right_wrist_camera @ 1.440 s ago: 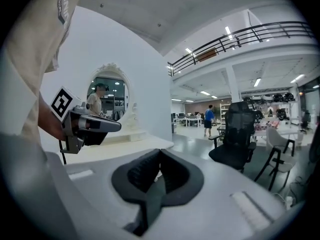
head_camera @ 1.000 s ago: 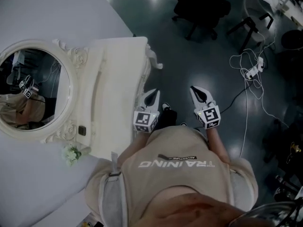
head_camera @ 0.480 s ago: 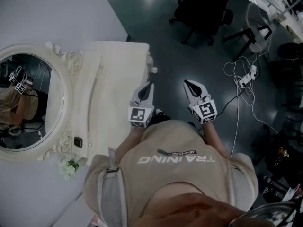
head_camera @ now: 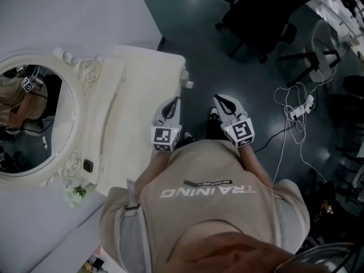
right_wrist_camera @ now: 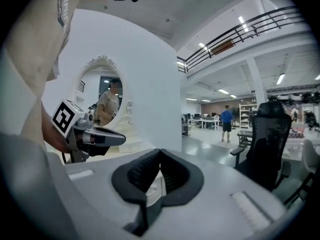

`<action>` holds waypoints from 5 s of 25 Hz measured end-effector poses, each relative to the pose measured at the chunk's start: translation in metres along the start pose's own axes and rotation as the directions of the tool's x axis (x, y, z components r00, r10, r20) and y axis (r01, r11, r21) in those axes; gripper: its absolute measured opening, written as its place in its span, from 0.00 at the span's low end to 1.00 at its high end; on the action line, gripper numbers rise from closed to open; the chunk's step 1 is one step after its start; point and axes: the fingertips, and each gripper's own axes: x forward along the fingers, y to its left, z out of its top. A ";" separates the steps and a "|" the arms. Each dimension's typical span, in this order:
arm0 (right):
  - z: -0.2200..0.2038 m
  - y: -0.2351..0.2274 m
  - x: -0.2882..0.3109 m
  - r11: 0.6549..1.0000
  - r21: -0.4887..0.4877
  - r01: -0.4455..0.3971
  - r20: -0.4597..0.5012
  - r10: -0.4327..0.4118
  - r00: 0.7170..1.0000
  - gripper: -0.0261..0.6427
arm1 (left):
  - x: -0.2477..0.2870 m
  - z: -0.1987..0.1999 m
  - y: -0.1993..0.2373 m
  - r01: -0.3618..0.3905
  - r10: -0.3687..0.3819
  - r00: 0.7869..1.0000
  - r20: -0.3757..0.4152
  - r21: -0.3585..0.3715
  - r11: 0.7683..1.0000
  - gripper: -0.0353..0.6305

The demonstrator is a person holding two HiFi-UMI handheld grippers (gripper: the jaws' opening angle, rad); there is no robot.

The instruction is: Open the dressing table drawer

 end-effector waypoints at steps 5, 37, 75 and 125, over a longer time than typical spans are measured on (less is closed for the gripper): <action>0.019 -0.047 0.043 0.984 -0.055 -0.171 0.014 0.172 0.985 0.04 | 0.040 0.012 0.013 -0.145 0.144 0.989 -0.021 -0.028 0.989 0.06; 0.048 0.017 0.251 0.650 -0.233 -0.724 -0.097 0.725 0.682 0.04 | 0.039 -0.041 0.213 -0.724 0.698 0.687 -0.202 -0.269 0.635 0.06; 0.031 0.074 0.433 0.236 -0.178 -0.955 -0.313 0.907 0.282 0.04 | 0.031 -0.171 0.370 -0.924 0.792 0.319 -0.521 -0.356 0.138 0.22; 0.015 0.025 0.417 0.298 -0.178 -0.938 -0.334 0.879 0.342 0.04 | 0.053 -0.197 0.330 -0.932 0.767 0.289 -0.573 -0.351 0.089 0.20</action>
